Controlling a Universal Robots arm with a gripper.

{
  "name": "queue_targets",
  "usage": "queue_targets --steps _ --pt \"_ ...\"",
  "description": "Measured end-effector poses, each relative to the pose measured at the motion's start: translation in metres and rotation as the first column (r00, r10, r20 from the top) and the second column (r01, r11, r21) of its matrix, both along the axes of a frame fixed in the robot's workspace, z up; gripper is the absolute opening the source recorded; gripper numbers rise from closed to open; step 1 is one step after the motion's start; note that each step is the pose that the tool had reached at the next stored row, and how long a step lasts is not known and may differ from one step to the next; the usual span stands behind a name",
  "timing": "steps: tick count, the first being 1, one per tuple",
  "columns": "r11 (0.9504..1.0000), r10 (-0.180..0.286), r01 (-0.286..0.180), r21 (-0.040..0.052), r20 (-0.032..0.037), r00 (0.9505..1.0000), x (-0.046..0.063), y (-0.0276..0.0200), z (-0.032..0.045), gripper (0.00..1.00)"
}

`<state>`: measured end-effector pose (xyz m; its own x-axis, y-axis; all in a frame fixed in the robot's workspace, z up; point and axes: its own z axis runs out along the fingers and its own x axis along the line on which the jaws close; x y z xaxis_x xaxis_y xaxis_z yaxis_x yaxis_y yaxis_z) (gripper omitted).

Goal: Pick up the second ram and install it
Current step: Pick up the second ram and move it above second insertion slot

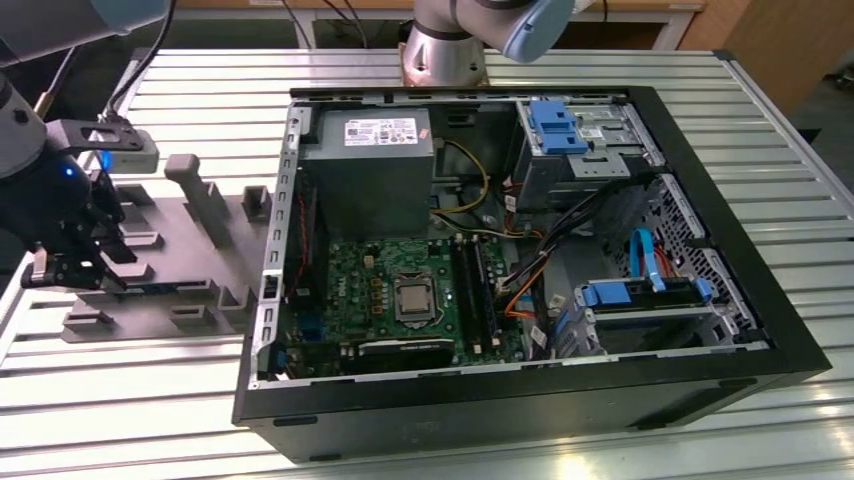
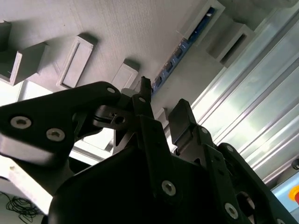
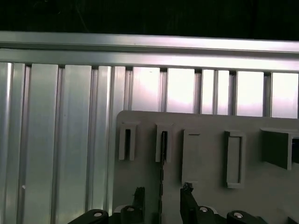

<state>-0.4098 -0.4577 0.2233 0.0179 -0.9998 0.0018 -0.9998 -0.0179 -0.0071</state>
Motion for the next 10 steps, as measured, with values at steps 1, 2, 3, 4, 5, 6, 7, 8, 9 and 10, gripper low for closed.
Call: queue_targets --steps 1,2,3,4,5,6,7,8,9,10 --pt "1.0 -0.009 0.009 -0.0001 0.0002 1.0 -0.001 0.0 -0.0018 0.43" --pt "0.9999 -0.014 0.014 -0.0001 0.0002 0.9999 -0.001 0.0 -0.0036 0.43" --pt "0.9999 -0.015 0.015 0.0 0.0005 0.9999 -0.001 0.0 -0.0055 0.43" --pt "0.9999 -0.015 0.015 -0.0001 0.0003 0.9999 -0.002 0.0 -0.0072 0.43" --pt "0.9999 -0.015 0.015 -0.0002 0.0003 0.9999 -0.002 0.0 -0.009 0.43" --pt "0.9999 -0.016 0.016 -0.0002 0.0003 0.9999 -0.002 0.0001 -0.0109 0.43" --pt "0.9999 -0.016 0.016 -0.0002 0.0003 0.9999 -0.002 0.0001 -0.0126 0.43" --pt "0.9999 -0.016 0.016 -0.0001 0.0004 0.9999 -0.002 0.0001 -0.0141 0.43" --pt "0.9999 -0.016 0.016 -0.0002 0.0004 0.9999 -0.002 0.0001 -0.0153 0.43" --pt "0.9999 -0.016 0.016 -0.0002 0.0003 0.9999 -0.002 0.0001 -0.0162 0.43"
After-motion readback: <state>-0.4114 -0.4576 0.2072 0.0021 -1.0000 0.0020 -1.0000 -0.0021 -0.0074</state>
